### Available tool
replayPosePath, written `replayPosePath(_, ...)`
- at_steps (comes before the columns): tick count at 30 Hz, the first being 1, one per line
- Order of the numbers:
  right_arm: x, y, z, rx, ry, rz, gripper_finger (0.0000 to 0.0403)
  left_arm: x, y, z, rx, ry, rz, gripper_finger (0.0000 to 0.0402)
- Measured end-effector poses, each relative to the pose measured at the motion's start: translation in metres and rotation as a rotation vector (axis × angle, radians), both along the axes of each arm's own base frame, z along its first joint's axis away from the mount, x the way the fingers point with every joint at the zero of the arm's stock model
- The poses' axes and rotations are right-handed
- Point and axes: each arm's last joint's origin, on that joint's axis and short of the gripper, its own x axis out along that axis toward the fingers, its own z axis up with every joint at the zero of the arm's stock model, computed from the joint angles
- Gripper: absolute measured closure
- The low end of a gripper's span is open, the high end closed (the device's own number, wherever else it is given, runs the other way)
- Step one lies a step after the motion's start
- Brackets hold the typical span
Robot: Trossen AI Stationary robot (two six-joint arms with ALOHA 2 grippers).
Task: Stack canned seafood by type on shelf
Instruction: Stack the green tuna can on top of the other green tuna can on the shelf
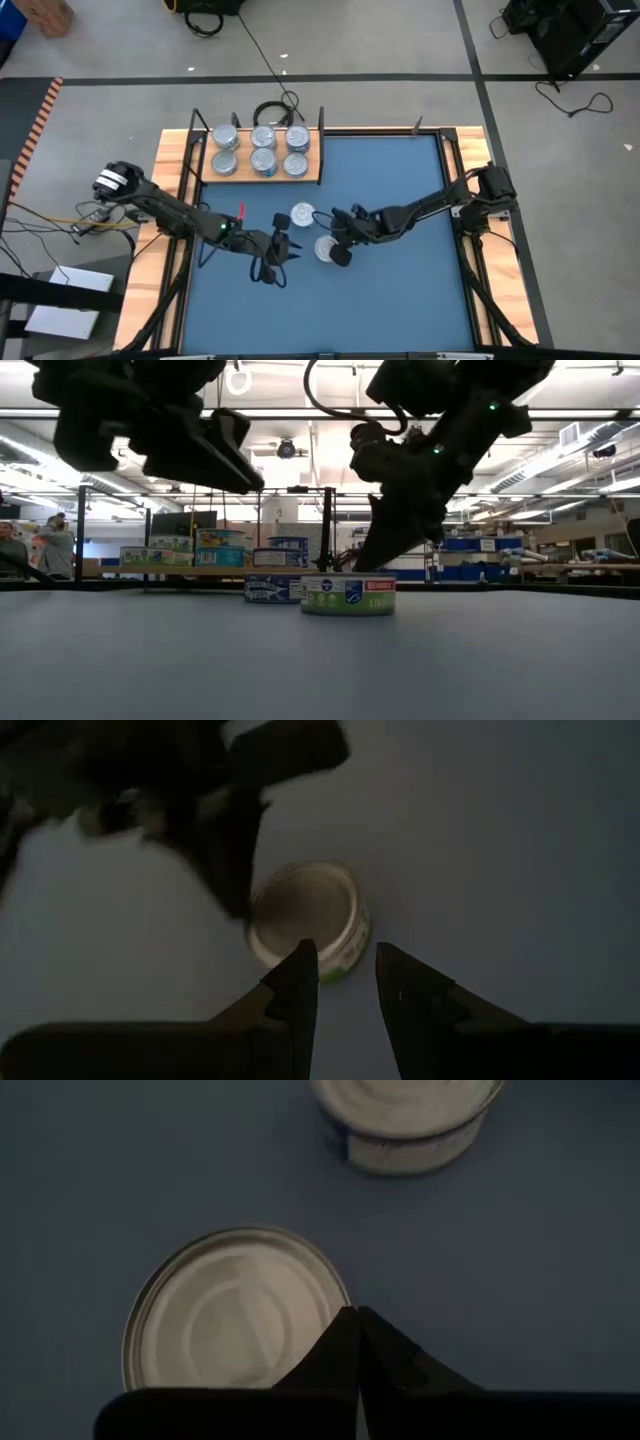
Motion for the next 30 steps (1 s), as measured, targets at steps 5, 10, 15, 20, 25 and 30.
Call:
replayPosePath(5,0.003,-0.005,0.002,-0.042,-0.017,0.029,0.037,0.01,-0.003,-0.012,0.108,-0.014,-0.065,0.0294)
replayPosePath(10,0.003,-0.005,0.002,-0.069,-0.011,0.064,0.0336,0.019,-0.003,-0.03,0.197,0.002,-0.104,0.0294)
replayPosePath(15,0.002,-0.004,0.002,-0.086,0.004,0.09,0.0304,0.03,-0.003,-0.042,0.274,-0.042,-0.12,0.0294)
replayPosePath(20,-0.002,0.002,0.001,-0.089,0.036,0.112,0.0281,0.038,-0.003,-0.052,0.336,-0.043,-0.15,0.0294)
replayPosePath(25,-0.004,0.008,0.001,-0.09,0.045,0.13,0.0268,0.051,-0.003,-0.06,0.386,-0.011,-0.168,0.0294)
replayPosePath(30,-0.005,0.013,0.001,-0.093,0.049,0.144,0.0264,0.059,0.003,-0.068,0.4,0.022,-0.139,0.0294)
